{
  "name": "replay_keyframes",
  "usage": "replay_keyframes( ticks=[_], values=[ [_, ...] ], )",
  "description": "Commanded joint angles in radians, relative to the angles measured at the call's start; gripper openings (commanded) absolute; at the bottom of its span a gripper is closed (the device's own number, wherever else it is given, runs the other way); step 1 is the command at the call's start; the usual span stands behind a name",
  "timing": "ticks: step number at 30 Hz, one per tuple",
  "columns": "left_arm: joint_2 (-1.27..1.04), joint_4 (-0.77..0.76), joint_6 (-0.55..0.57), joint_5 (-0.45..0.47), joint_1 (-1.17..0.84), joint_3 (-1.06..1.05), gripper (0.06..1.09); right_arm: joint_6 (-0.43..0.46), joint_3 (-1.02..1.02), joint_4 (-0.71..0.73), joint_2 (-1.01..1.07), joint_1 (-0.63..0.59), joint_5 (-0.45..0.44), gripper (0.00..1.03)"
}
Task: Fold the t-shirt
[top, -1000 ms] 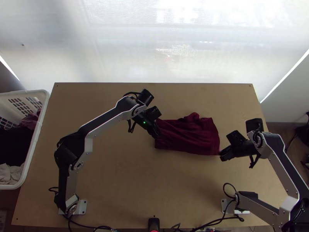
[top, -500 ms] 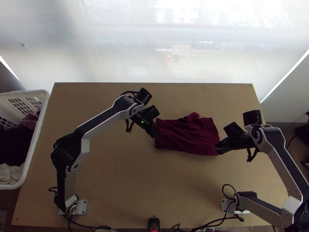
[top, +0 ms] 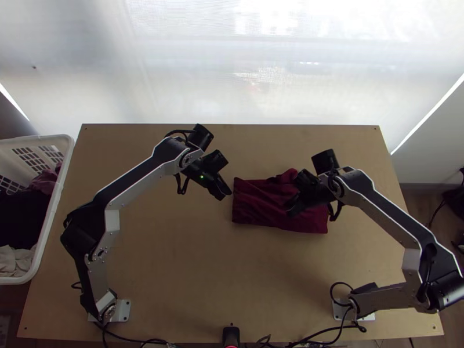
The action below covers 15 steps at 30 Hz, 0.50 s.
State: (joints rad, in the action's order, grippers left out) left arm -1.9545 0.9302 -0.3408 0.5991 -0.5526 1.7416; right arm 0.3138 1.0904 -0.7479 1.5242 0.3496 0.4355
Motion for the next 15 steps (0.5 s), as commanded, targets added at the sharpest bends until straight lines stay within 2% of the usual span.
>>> replay_keyframes(
  ticks=[1, 5, 15],
  values=[
    [0.017, -0.002, 0.002, 0.007, 0.017, -0.039, 0.09, -0.005, 0.062, 0.056, 0.145, 0.058, 0.034, 0.03],
    [0.028, -0.001, 0.002, 0.007, 0.037, -0.045, 0.09, -0.005, 0.075, 0.062, 0.177, 0.089, 0.049, 0.03],
    [0.035, -0.002, -0.003, 0.005, 0.079, -0.068, 0.09, 0.033, 0.086, 0.117, 0.349, 0.068, 0.065, 0.03]
  ],
)
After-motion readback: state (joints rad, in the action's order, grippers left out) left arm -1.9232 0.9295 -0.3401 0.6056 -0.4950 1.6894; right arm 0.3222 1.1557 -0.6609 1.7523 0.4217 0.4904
